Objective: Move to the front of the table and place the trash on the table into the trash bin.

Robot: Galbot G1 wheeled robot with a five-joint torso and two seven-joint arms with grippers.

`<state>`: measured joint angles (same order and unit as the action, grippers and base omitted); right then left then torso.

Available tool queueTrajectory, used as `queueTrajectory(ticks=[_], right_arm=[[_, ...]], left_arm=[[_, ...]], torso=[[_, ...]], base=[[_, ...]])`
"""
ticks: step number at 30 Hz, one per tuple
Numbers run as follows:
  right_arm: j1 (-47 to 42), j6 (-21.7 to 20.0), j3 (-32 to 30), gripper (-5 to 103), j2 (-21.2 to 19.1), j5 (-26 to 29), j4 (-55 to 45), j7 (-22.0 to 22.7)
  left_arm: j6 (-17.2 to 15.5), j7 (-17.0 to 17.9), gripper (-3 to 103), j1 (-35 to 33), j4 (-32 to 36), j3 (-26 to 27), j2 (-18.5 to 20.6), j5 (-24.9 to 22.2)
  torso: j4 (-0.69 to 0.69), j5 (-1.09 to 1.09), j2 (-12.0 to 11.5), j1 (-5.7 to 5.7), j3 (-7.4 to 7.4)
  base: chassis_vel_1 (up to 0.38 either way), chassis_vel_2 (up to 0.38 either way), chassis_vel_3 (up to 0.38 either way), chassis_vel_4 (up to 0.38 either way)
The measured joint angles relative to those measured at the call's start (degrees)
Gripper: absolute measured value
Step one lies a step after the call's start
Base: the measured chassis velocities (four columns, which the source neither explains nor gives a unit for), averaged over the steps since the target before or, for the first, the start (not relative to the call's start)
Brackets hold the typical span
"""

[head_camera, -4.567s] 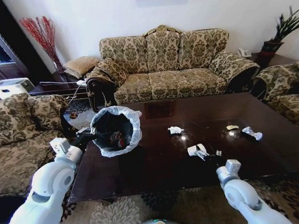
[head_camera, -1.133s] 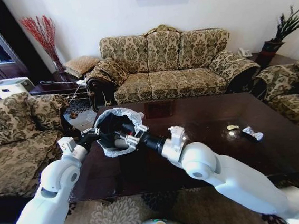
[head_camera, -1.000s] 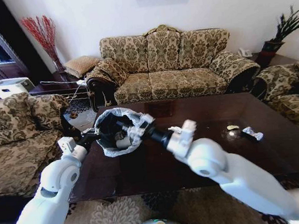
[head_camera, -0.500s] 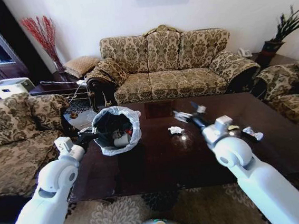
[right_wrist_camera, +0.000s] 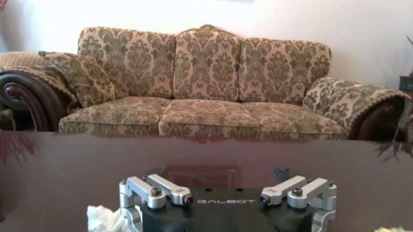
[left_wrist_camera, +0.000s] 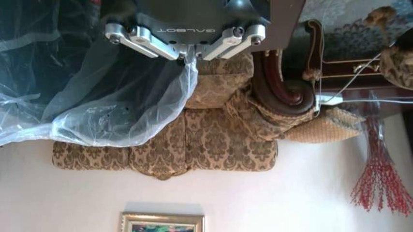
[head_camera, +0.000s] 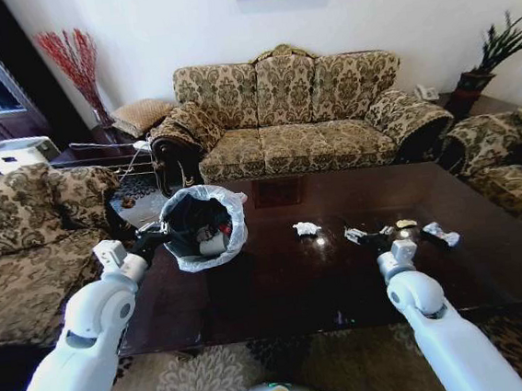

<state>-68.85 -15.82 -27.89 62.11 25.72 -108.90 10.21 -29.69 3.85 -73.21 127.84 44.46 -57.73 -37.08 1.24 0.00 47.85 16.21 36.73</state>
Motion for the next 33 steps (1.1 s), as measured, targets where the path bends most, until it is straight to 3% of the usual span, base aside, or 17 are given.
queueTrajectory(ticks=[11,16,22,28,33], right_arm=[[2.6,2.3,6.5,100,0.9,-1.3,2.8,-0.9],[4.1,3.7,13.4,100,3.3,-0.7,7.3,-1.2],[7.4,4.5,14.9,100,5.9,0.2,12.8,-2.0],[10.2,5.3,15.2,103,7.0,4.7,18.3,-5.2],[10.9,5.6,15.6,90,7.5,4.5,21.1,-7.0]], left_arm=[[-0.1,0.3,1,-0.3,0.7,-0.1,0.1,0.2],[-0.3,0.3,1,-0.5,1.1,-0.1,0.3,0.2],[-0.3,0.4,1,-0.7,1.3,-0.1,0.6,0.2],[-0.4,0.4,1,-1.0,1.4,0.0,0.8,0.2],[-0.3,0.4,1,-0.9,1.2,-0.2,0.8,0.2]], torso=[[0.01,-0.01,0.0,0.08,0.03],[0.0,-0.01,0.0,-0.03,-0.01],[0.02,-0.01,0.0,-0.02,0.0],[0.0,-0.01,0.0,0.04,0.02],[-0.01,-0.01,0.0,0.0,0.01]], base=[[-0.122,0.109,0.121,-0.122],[0.0,0.0,0.0,0.0],[0.0,0.0,0.0,0.0],[0.0,0.0,0.0,0.0],[0.0,0.0,0.0,0.0]])
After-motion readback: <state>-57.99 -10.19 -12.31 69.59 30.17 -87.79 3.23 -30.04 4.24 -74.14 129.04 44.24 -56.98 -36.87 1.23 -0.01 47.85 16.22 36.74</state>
